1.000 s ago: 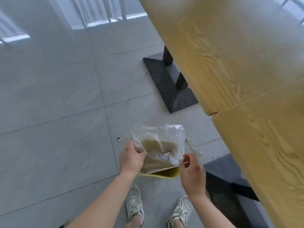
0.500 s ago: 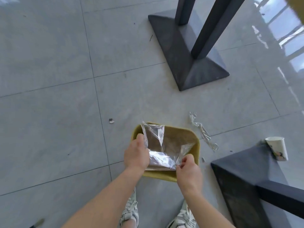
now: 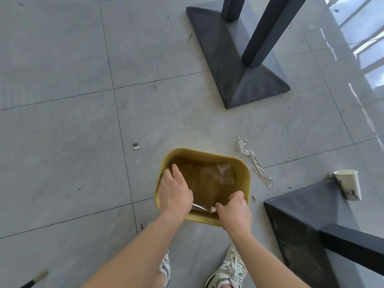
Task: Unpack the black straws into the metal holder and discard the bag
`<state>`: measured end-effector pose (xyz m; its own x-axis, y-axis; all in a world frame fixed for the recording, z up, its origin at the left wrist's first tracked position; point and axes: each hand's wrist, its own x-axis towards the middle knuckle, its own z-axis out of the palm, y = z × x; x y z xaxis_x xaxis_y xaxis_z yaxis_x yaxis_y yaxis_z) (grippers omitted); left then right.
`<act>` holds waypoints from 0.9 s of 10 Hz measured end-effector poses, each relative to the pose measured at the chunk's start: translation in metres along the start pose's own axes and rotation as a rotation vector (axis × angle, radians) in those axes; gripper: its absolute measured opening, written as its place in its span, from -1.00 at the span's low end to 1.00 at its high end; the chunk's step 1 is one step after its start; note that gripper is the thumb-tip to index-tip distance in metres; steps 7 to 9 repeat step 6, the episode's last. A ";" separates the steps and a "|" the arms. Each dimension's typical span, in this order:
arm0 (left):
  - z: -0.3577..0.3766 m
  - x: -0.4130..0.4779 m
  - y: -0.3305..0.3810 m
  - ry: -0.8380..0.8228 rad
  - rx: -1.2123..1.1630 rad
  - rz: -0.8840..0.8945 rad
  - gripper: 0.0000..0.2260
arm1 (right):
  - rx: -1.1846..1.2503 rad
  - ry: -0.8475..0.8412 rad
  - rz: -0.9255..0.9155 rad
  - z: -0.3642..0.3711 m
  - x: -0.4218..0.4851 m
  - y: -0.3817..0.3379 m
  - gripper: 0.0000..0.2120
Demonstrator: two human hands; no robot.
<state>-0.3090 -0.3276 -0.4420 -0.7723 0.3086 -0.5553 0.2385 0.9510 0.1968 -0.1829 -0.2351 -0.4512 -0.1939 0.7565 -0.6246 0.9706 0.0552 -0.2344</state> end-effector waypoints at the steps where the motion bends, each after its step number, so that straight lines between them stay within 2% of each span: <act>1: -0.010 -0.012 0.002 -0.015 0.061 0.102 -0.36 | -0.041 0.019 -0.078 -0.012 -0.009 -0.003 -0.77; 3: -0.054 -0.037 0.003 -0.054 0.143 0.202 -0.43 | -0.150 0.003 -0.316 -0.050 -0.036 -0.023 -0.81; 5: -0.133 -0.082 0.017 -0.049 0.283 0.310 -0.45 | -0.233 0.041 -0.504 -0.110 -0.083 -0.058 -0.65; 6: -0.175 -0.109 0.028 -0.051 0.312 0.345 -0.44 | -0.266 0.076 -0.550 -0.144 -0.108 -0.075 -0.60; 9: -0.175 -0.109 0.028 -0.051 0.312 0.345 -0.44 | -0.266 0.076 -0.550 -0.144 -0.108 -0.075 -0.60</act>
